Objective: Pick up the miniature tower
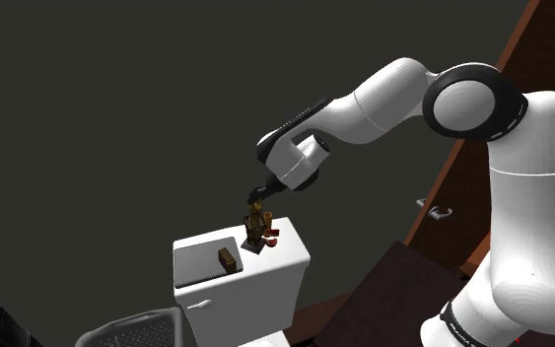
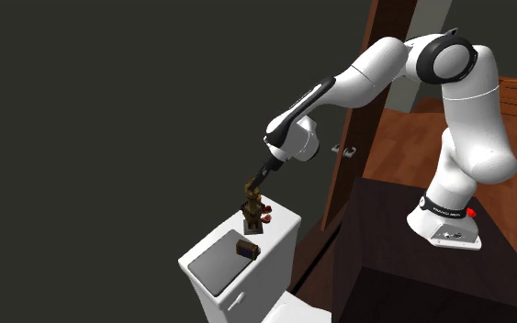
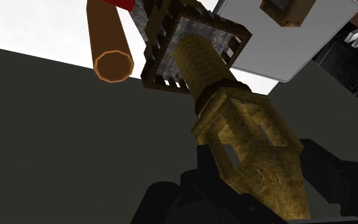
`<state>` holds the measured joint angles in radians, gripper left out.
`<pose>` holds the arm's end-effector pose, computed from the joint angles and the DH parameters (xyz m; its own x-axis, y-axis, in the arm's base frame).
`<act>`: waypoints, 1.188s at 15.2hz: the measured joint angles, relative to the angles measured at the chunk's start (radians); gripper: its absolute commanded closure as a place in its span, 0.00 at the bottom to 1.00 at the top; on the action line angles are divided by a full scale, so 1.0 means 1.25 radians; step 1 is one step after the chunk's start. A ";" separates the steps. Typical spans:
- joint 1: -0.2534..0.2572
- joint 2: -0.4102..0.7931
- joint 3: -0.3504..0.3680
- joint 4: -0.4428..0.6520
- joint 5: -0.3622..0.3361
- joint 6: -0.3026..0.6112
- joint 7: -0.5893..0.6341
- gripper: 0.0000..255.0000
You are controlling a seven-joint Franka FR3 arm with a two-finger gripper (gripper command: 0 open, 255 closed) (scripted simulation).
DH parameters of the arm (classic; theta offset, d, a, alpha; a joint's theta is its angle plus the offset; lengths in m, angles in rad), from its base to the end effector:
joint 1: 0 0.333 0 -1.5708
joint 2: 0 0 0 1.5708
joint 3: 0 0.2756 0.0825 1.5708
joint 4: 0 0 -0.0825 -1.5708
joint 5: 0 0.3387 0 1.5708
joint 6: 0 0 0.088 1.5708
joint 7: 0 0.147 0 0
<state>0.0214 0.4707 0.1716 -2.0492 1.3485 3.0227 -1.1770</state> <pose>0.5687 0.0418 0.1943 0.8476 -0.0631 0.5268 0.0932 -0.9597 -0.2650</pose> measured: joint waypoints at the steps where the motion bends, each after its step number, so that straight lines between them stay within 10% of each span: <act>1: 0.000 0.000 0.000 0.000 0.001 0.000 -0.001 1.00; 18: 0.087 -0.139 -0.114 -0.067 -0.248 -0.076 0.276 1.00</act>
